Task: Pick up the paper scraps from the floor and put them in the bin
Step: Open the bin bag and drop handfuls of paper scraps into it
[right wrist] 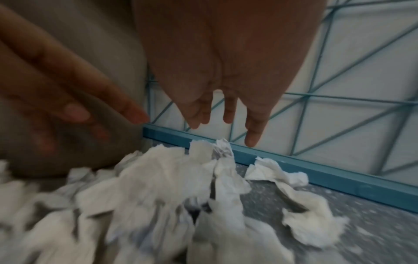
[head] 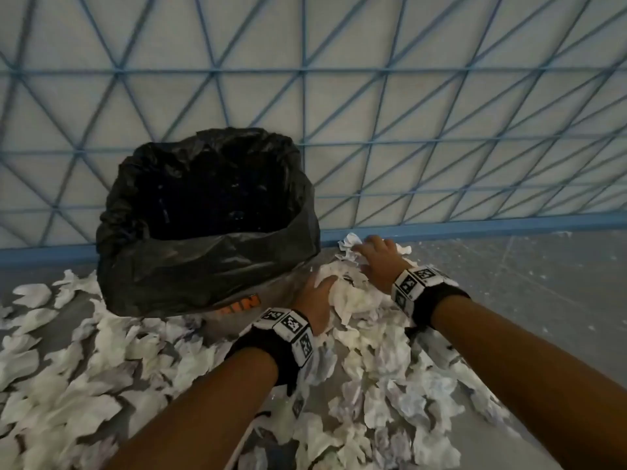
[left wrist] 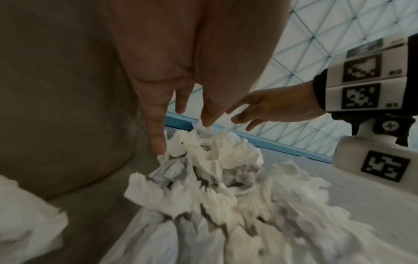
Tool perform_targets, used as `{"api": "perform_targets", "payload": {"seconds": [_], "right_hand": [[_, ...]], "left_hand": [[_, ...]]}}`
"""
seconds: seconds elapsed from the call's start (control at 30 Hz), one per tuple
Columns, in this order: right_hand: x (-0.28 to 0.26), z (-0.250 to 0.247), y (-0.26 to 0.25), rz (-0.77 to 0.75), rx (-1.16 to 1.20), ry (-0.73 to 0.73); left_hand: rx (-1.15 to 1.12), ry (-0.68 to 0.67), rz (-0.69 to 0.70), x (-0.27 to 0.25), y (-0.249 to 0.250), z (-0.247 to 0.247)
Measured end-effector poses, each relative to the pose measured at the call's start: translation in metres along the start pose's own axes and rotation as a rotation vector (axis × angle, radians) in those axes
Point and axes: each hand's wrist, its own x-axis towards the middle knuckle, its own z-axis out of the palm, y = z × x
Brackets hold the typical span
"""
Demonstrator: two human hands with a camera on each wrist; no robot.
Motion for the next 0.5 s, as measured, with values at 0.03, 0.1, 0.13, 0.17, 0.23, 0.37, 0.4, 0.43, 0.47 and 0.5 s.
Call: {"api": "perform_targets", "payload": {"seconds": [0.03, 0.1, 0.13, 0.17, 0.23, 0.37, 0.4, 0.43, 0.47, 0.5], "right_hand": [[0.010, 0.003, -0.001, 0.005, 0.012, 0.002], [0.029, 0.009, -0.003, 0.017, 0.013, -0.019], [0.038, 0.014, -0.005, 0.014, 0.011, -0.050], [0.046, 0.022, -0.007, 0.013, -0.009, -0.085], [0.054, 0.037, -0.006, 0.003, -0.083, -0.157], [0.044, 0.047, -0.003, -0.015, -0.018, -0.197], [0.041, 0.046, -0.004, -0.023, 0.023, -0.181], [0.037, 0.043, -0.006, -0.024, 0.047, -0.170], [0.035, 0.042, -0.007, -0.022, 0.064, -0.160], [0.033, 0.040, -0.008, -0.021, 0.072, -0.153]], "left_hand": [[-0.008, 0.013, -0.024, 0.006, -0.001, 0.001], [-0.056, 0.044, -0.054, 0.013, -0.001, 0.001], [-0.061, 0.063, -0.044, 0.018, -0.002, 0.002], [-0.039, 0.059, -0.036, 0.022, -0.006, 0.006], [0.039, 0.000, -0.034, 0.031, -0.019, 0.015], [0.143, -0.124, -0.040, 0.039, -0.026, 0.019], [0.190, -0.149, -0.028, 0.037, -0.023, 0.019], [0.238, -0.161, -0.027, 0.036, -0.020, 0.019], [0.274, -0.157, -0.030, 0.035, -0.018, 0.021], [0.291, -0.139, -0.033, 0.036, -0.017, 0.023]]}}
